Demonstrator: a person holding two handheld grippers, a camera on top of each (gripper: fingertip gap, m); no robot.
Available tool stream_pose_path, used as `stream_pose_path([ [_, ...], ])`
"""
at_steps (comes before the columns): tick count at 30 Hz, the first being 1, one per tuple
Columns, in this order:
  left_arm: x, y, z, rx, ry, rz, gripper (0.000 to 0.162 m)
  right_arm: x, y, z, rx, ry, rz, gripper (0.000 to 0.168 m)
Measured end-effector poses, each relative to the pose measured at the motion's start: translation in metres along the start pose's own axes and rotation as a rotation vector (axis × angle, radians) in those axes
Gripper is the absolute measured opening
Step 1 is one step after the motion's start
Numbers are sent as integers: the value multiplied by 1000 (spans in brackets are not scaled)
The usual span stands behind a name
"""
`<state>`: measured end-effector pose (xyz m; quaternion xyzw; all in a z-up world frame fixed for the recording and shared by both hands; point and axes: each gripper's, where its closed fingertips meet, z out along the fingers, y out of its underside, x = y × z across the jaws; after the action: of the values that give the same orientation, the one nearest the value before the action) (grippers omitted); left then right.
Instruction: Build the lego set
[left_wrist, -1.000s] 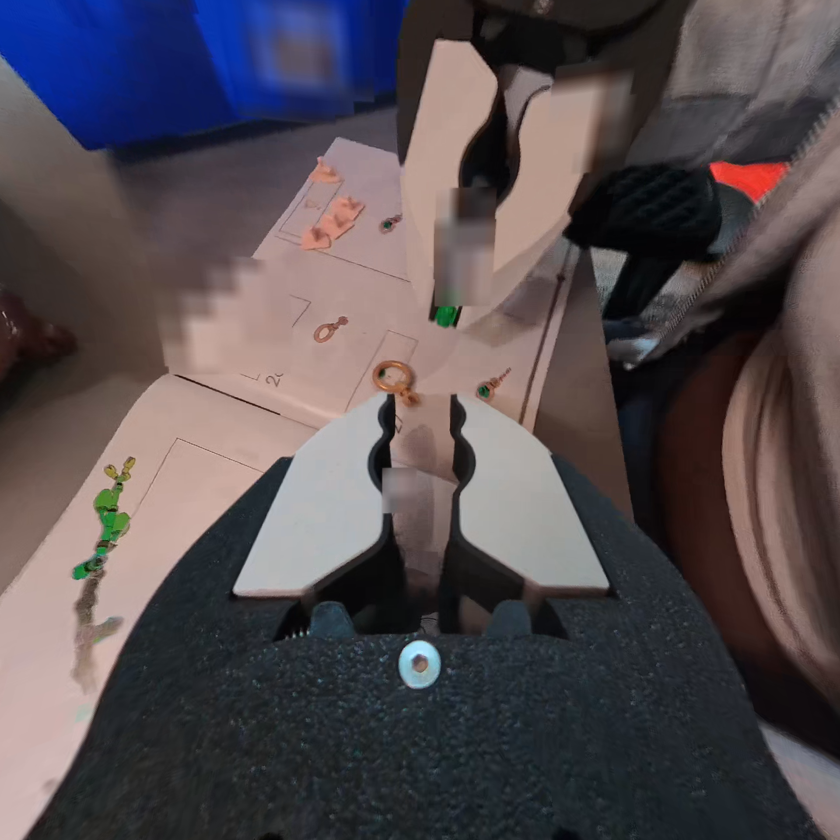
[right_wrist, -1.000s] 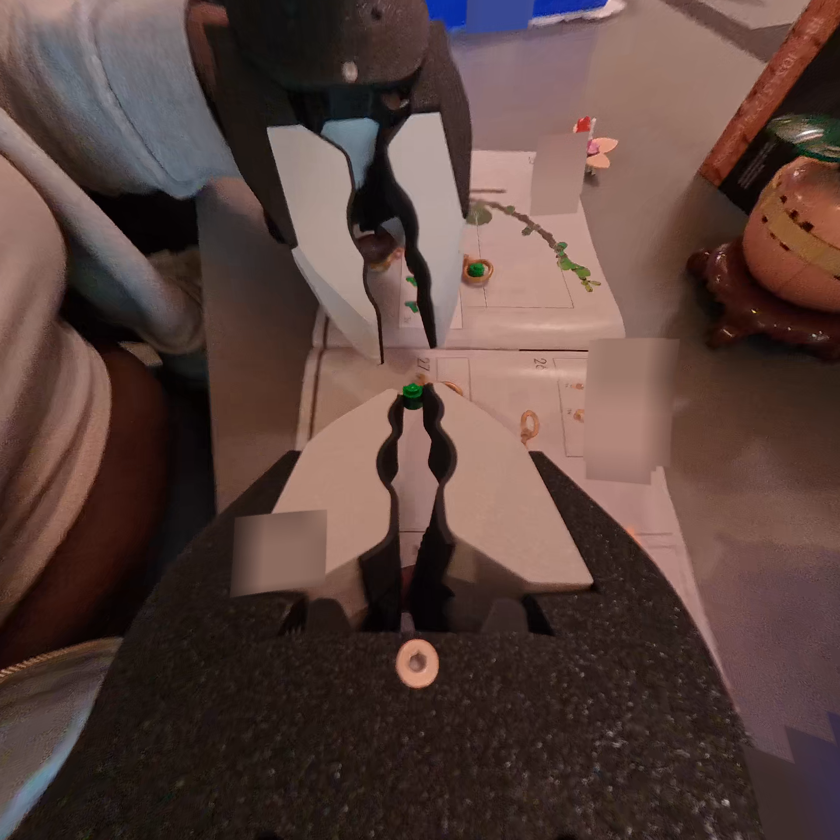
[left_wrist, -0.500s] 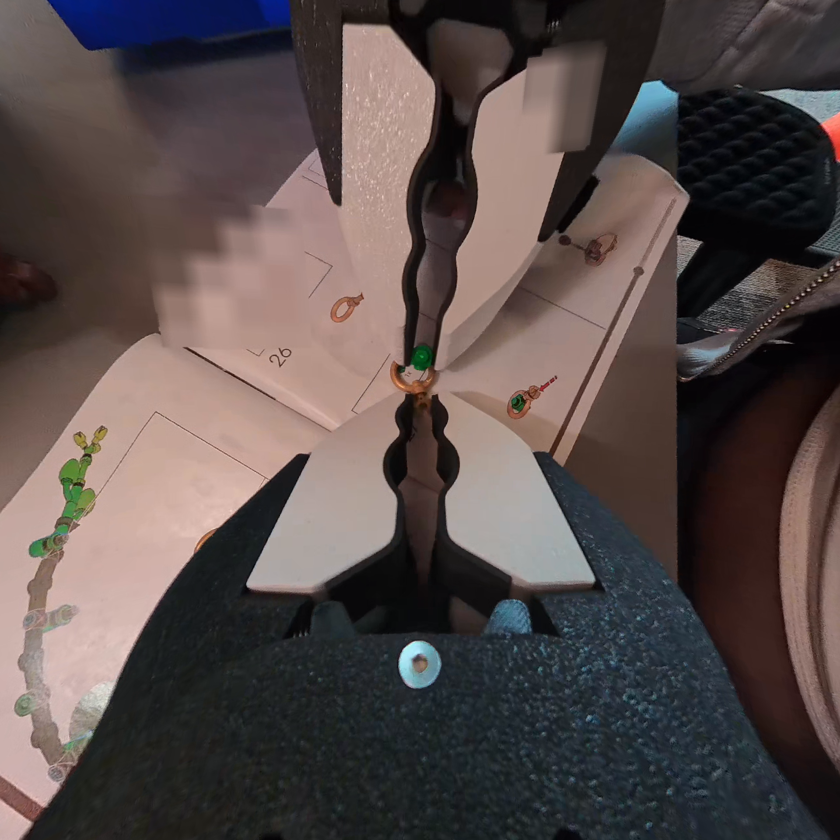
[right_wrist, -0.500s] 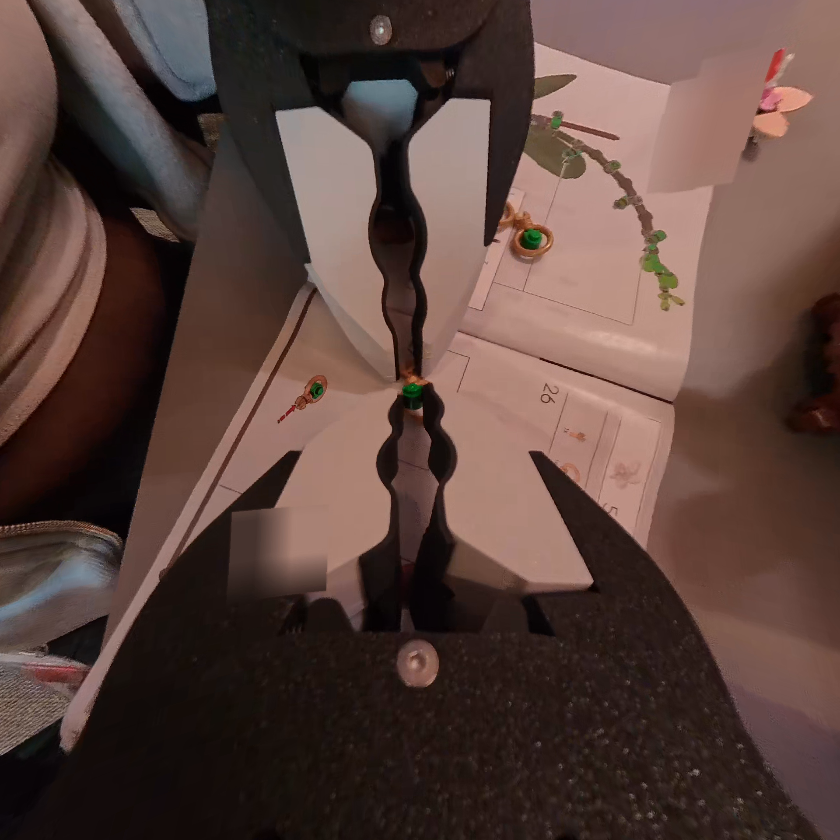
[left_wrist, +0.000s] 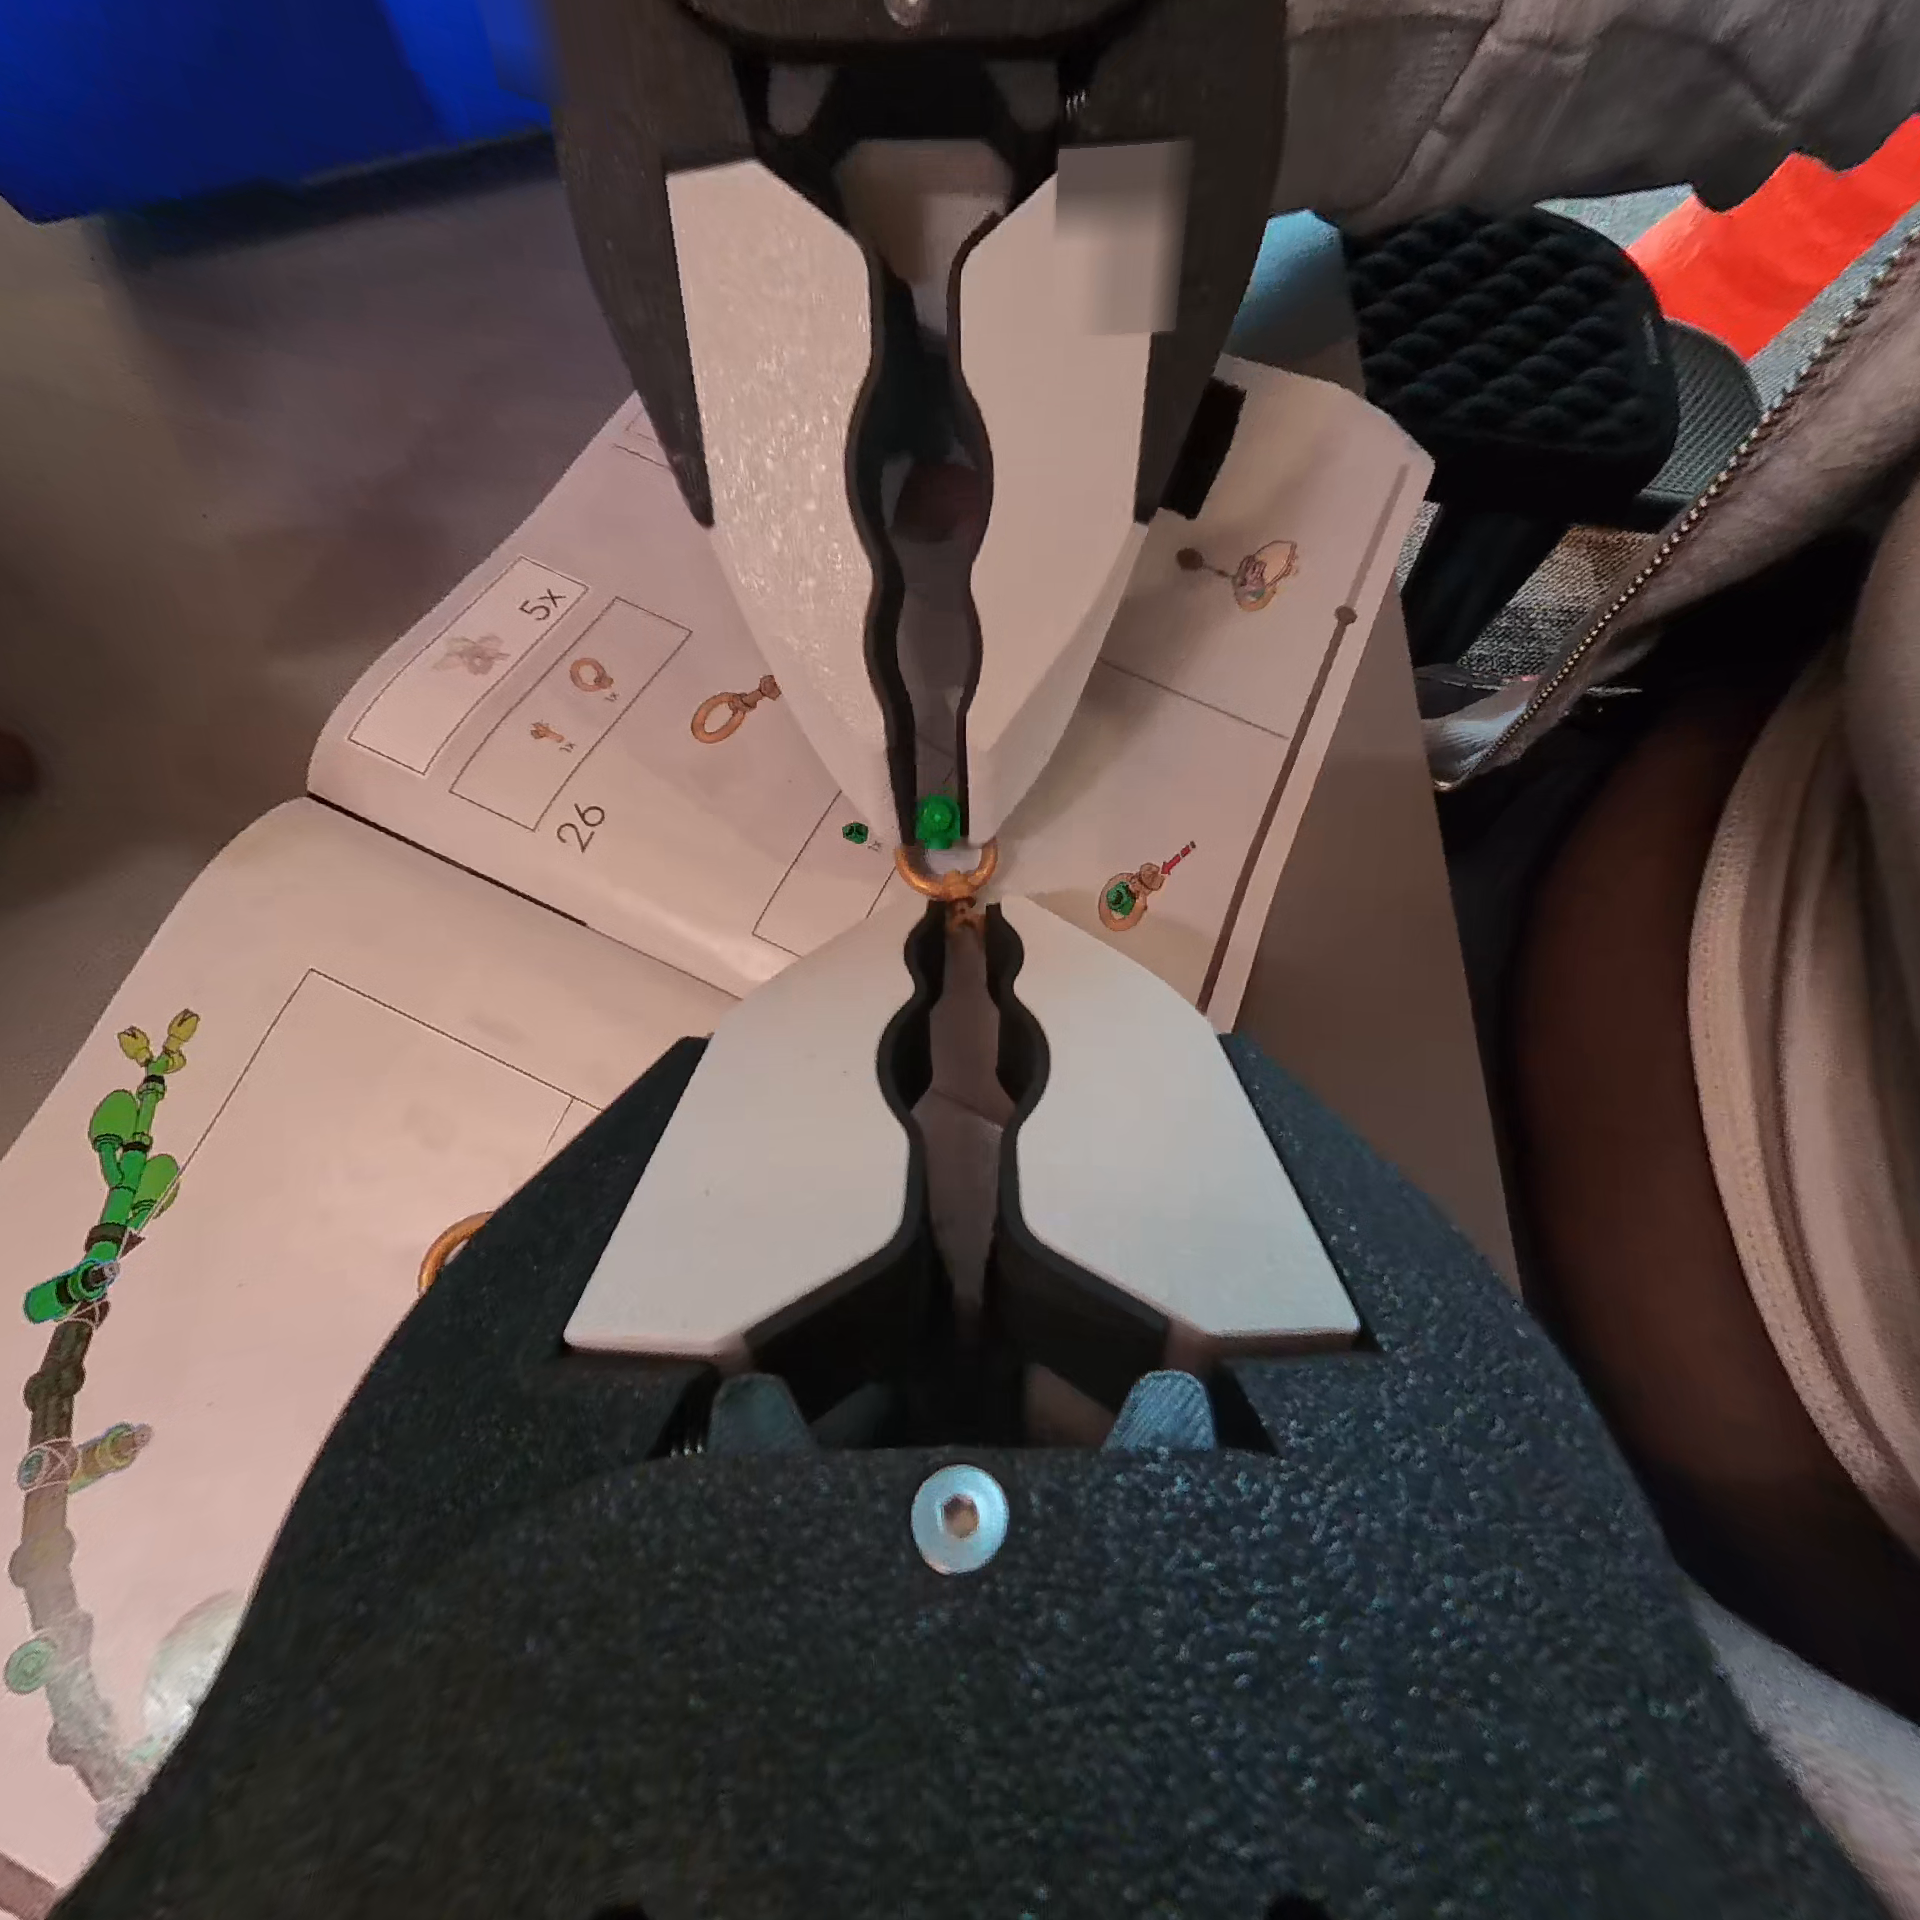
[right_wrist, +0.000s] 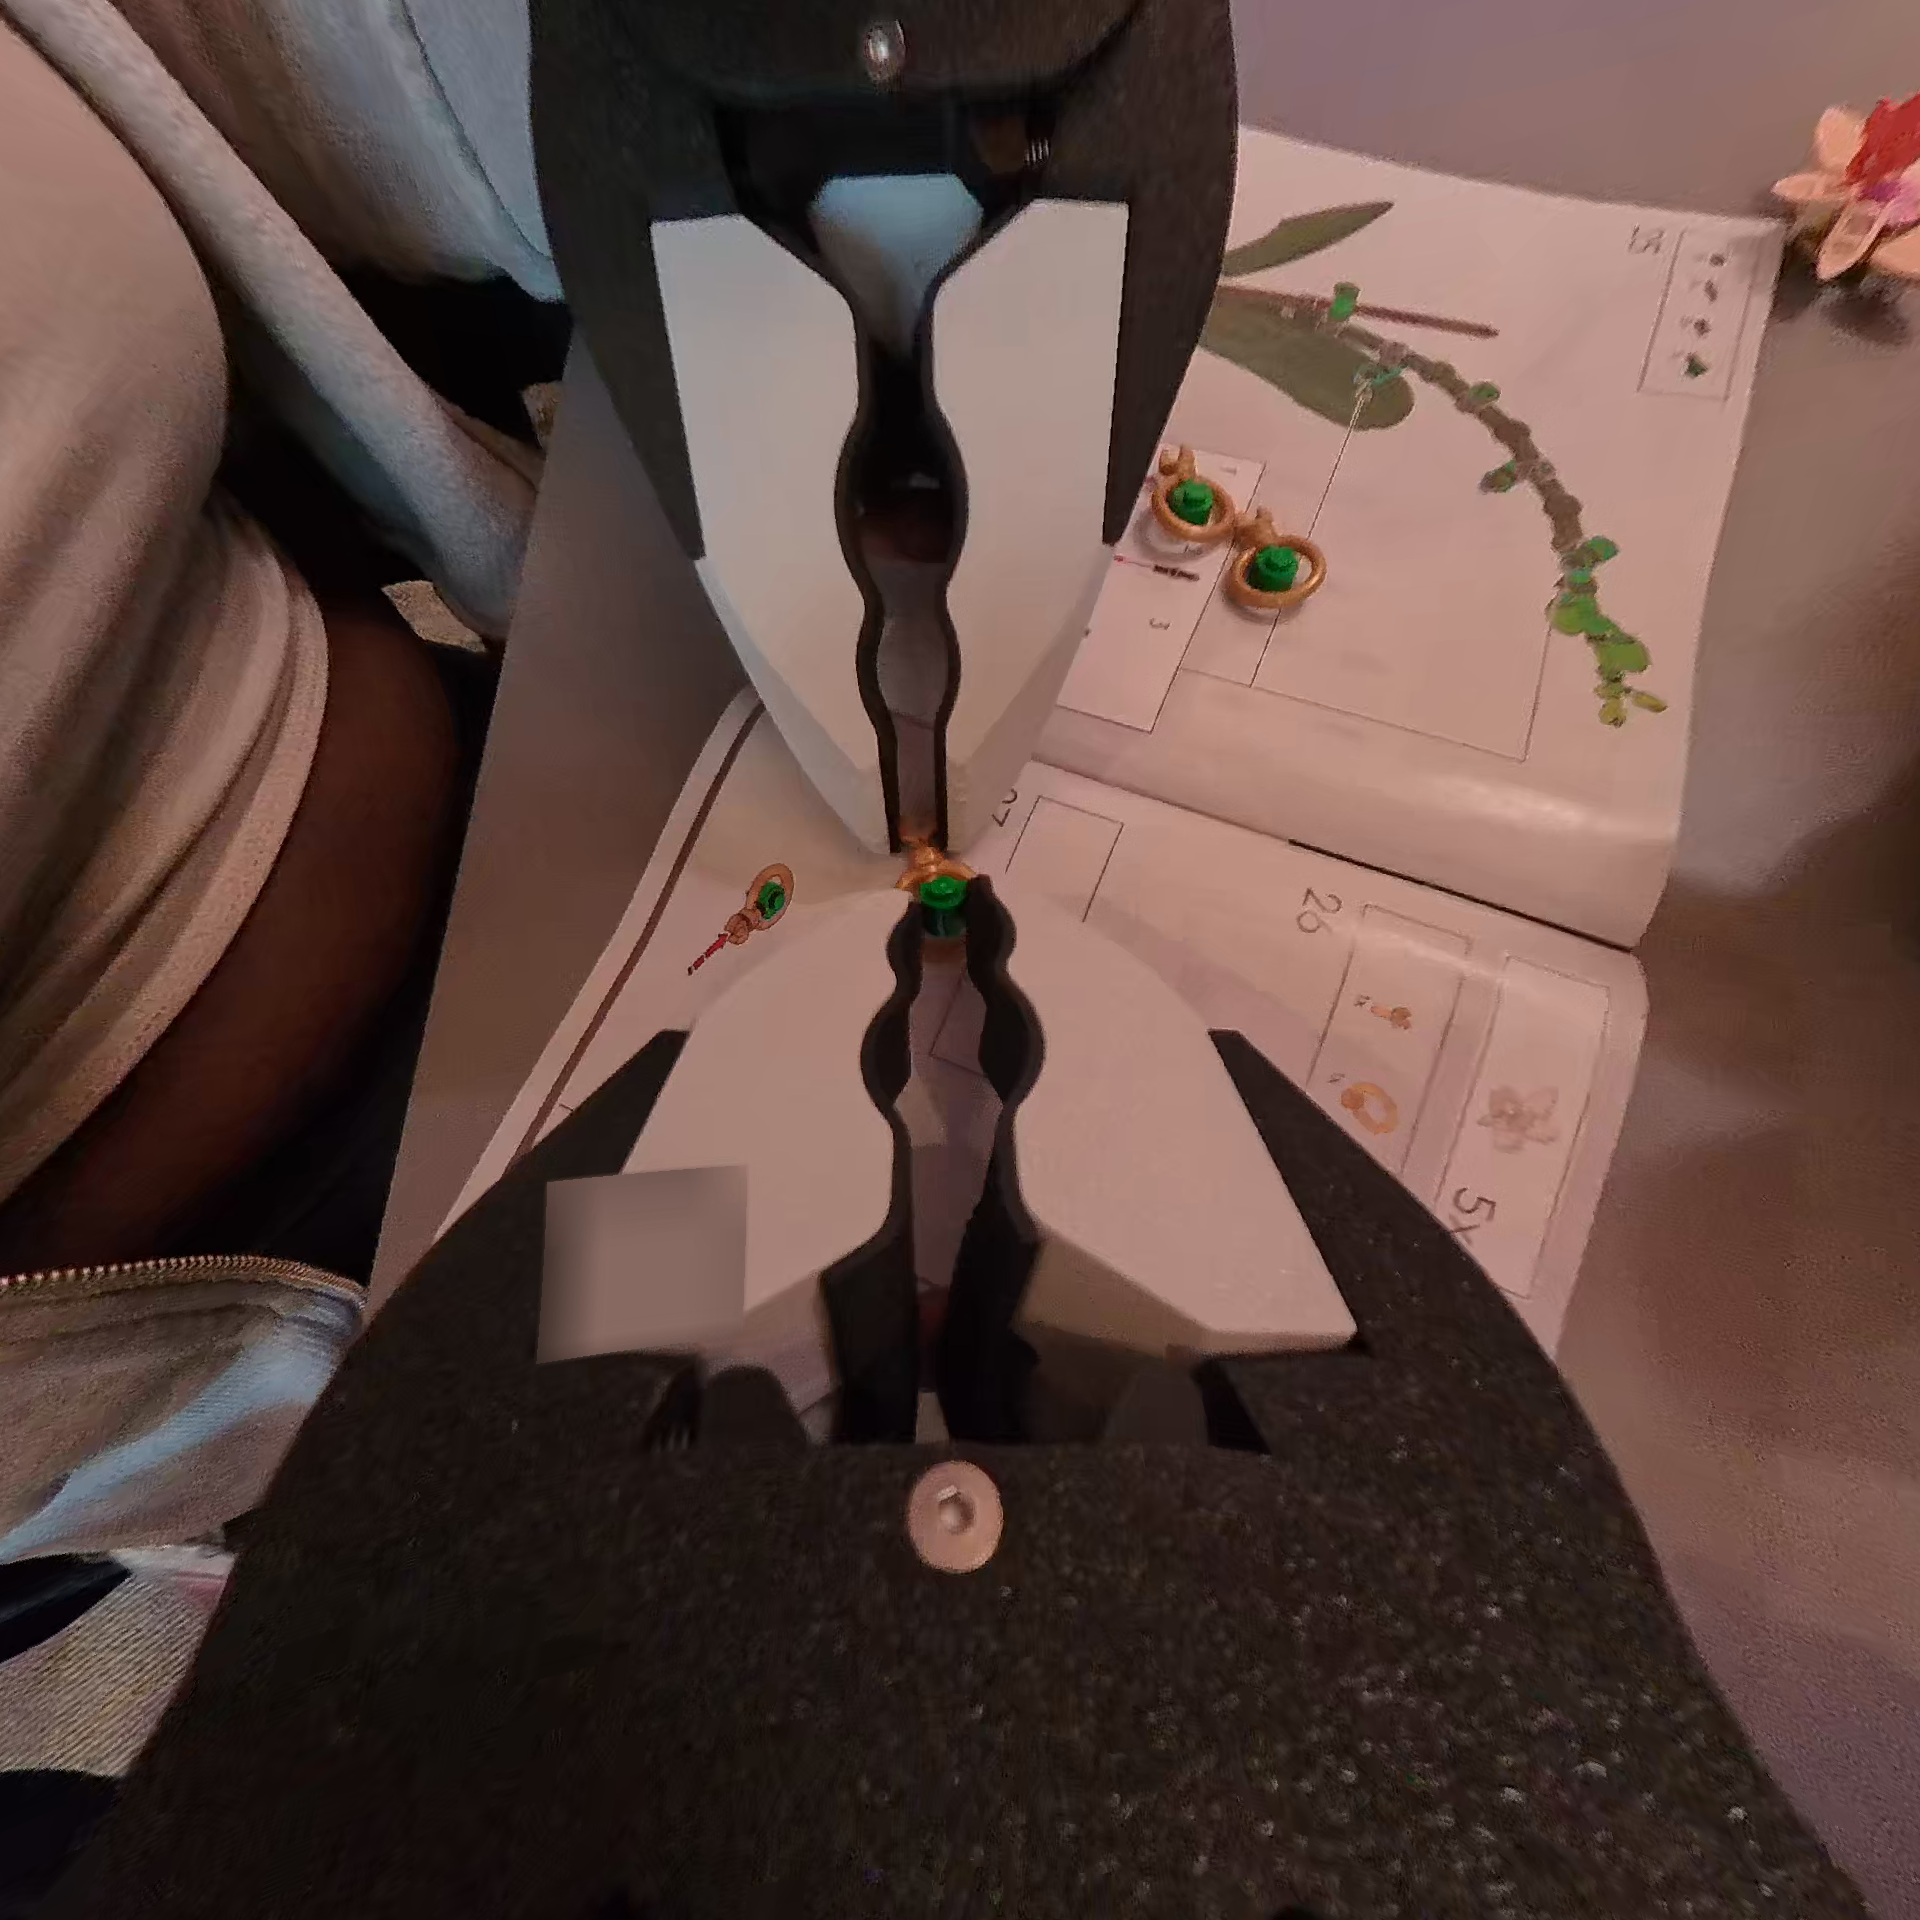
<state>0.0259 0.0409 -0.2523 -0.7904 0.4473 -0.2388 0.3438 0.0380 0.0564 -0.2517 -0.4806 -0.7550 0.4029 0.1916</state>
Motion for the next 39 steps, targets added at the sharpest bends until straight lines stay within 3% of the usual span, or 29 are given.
stream_pose_path([
  [26, 3, 3, 3, -26, 12, 16, 7, -4, 9, 4, -101, -24, 36, 21],
  [31, 3, 3, 2, -21, 10, 15, 7, 1, 0, -4, -67, 27, 5, 5],
  [39, 4, 4, 2, -31, 5, 25, 7, 5, -1, 2, -87, 80, -62, 3],
])
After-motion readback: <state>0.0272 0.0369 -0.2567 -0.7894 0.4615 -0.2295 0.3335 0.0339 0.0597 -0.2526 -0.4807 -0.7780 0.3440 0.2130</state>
